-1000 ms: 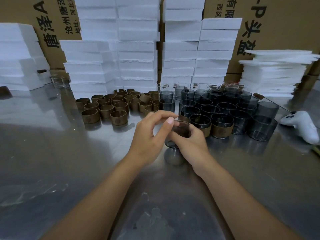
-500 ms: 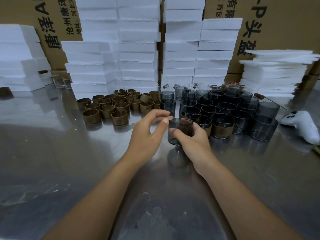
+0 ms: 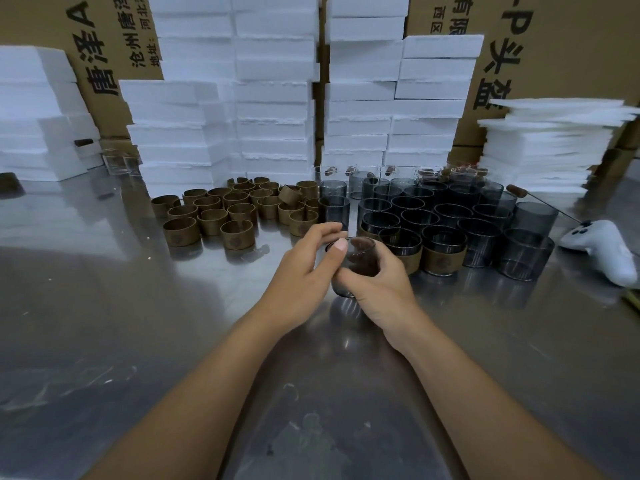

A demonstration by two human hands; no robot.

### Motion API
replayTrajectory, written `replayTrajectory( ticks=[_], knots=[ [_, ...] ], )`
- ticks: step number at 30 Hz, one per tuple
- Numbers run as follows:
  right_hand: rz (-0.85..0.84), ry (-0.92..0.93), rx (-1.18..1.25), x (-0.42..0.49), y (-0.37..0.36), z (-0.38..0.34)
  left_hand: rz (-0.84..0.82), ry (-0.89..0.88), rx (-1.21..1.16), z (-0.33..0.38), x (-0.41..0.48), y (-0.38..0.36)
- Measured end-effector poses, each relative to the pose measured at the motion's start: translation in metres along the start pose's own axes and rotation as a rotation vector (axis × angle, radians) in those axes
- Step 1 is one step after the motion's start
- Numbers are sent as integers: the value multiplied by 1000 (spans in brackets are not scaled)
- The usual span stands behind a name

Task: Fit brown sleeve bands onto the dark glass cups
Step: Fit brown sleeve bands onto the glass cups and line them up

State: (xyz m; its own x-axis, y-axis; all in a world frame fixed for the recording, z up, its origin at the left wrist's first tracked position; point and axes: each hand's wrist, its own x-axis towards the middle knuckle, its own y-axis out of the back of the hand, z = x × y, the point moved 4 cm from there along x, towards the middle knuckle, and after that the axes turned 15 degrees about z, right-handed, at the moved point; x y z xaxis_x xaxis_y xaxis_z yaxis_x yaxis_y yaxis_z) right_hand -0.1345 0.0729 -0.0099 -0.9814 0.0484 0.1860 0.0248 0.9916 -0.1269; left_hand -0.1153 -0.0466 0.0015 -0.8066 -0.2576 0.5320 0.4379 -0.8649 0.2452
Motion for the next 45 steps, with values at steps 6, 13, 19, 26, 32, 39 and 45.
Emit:
replayTrajectory(
  ticks=[6,13,19,26,32,39,45],
  knots=[
    [-16,31,-32,-1,-2,-1,-20,-9,26,2,0,-4],
    [-28,76,-153,1,-5,2,-31,-105,59,19,-8,-9],
    [23,13,-147,5,-1,6,5,-175,18,28,-11,-6],
    [83,-56,-49,6,2,6,85,-199,18,29,-10,-2],
    [139,-77,-47,10,3,10,182,-185,3,26,-5,5],
    [140,-84,-56,9,4,10,165,-89,-29,14,-1,6],
    [124,-77,-55,9,3,9,95,-16,-53,8,0,2]
  ],
)
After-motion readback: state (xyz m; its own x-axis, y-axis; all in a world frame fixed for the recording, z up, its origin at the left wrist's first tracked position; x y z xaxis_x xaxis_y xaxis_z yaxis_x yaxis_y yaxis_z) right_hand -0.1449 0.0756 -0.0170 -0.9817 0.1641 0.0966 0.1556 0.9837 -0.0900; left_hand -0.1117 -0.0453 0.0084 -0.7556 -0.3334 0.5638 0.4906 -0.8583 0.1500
